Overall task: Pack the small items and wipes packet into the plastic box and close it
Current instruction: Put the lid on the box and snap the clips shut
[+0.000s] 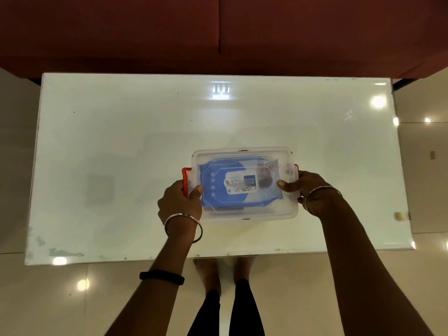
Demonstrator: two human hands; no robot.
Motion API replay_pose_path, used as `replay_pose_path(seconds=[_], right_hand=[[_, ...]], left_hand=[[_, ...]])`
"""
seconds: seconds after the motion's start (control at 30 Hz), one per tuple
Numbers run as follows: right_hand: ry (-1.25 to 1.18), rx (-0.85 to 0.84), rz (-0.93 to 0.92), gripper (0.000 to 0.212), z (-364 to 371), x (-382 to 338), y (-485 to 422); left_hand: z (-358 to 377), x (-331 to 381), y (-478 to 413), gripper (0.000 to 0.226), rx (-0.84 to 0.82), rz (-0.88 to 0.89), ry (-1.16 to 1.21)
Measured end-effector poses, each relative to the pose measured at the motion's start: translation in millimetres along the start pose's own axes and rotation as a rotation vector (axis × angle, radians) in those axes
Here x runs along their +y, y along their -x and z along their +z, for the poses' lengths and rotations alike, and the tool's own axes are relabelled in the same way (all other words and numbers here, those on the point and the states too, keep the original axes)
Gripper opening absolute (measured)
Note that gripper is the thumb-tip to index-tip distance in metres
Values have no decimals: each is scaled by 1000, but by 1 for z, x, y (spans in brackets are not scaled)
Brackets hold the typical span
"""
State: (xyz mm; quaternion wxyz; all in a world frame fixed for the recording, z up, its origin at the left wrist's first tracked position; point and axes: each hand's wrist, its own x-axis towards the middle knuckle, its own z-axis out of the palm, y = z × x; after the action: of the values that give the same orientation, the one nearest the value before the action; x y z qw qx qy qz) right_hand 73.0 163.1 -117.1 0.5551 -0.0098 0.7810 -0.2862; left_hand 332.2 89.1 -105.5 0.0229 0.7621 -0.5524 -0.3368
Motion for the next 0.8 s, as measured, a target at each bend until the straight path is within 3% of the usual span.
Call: replay_pose_path(seconds=[0.27,0.8], right_hand=[[147,274,-148,66,10,12,14],[273,601,-400,62,38,31,29]], left_hand=[[10,2,16,31,127,124,-56],[5,1,14,38,105,175,-63]])
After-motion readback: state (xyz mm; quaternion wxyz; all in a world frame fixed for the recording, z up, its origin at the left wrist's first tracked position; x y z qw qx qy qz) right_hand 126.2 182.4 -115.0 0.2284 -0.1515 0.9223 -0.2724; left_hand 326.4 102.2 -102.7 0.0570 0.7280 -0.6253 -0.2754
